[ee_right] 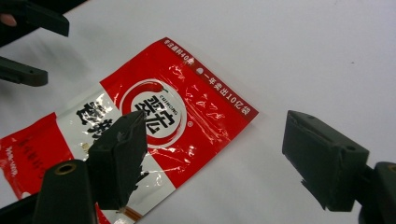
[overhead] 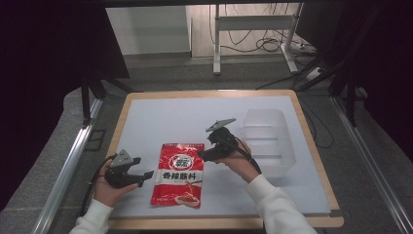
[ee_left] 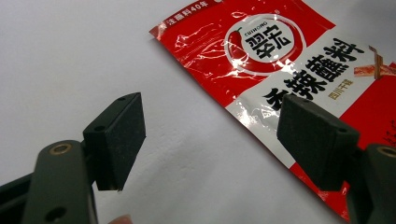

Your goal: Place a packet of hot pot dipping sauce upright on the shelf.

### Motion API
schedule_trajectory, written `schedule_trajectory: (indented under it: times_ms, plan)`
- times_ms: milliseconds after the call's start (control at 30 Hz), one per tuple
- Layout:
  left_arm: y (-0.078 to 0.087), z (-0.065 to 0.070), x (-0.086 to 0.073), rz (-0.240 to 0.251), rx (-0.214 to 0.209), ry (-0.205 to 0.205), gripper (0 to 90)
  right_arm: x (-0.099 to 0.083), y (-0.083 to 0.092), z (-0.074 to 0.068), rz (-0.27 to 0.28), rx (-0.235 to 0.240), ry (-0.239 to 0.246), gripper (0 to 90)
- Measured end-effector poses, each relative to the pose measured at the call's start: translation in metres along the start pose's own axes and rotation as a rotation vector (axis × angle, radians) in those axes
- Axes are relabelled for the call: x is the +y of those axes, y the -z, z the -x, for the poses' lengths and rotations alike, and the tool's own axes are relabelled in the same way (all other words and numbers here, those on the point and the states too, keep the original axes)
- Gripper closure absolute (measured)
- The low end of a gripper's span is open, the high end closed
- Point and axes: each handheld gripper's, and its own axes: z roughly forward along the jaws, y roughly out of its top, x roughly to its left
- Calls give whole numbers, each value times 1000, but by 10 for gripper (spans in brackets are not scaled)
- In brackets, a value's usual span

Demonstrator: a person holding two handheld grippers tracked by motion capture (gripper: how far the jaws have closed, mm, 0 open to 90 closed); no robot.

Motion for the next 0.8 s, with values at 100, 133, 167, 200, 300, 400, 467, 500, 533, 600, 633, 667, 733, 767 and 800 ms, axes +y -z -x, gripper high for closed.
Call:
schedule_trajectory:
  times_ms: [100, 133, 167, 200, 300, 400, 467, 500, 533, 600, 633, 667, 733, 767, 800]
  plan:
    - [3, 0, 0, 11, 0, 8, 235, 5, -5, 2, -6, 0, 2, 223]
    - [3, 0, 0, 13, -1, 9, 235, 6, -7, 3, -9, -1, -1, 223]
    - [3, 0, 0, 13, 0, 8, 235, 7, -8, 4, -11, 0, -2, 223]
    - [3, 0, 0, 13, 0, 8, 236, 9, -10, 5, -16, -3, -1, 223]
    - [3, -1, 0, 15, 0, 4, 235, 13, -14, 8, -22, -11, -4, 224]
    - [4, -1, 0, 16, -2, 6, 236, 16, -18, 10, -26, -12, -15, 228]
    - [4, -1, 0, 17, -3, 8, 235, 17, -20, 11, -28, -13, -15, 229]
    - [4, -1, 0, 18, -5, 9, 235, 19, -24, 13, -36, -15, -17, 239]
    - [4, -1, 0, 18, -6, 11, 235, 21, -27, 14, -40, -15, -16, 241]
    - [5, 0, 1, 21, -4, 10, 235, 24, -32, 15, -49, -12, -17, 251]
    - [5, 1, 1, 23, -5, 11, 235, 25, -34, 16, -52, -12, -22, 253]
    - [5, 1, 1, 23, -4, 10, 235, 27, -36, 16, -55, -9, -23, 256]
    - [5, 1, 1, 21, -4, 9, 235, 28, -39, 17, -62, -5, -19, 265]
    - [5, 1, 1, 21, -4, 9, 235, 28, -39, 17, -62, -5, -19, 265]
    - [4, 1, 1, 17, -2, 7, 235, 29, -41, 18, -72, -1, -18, 280]
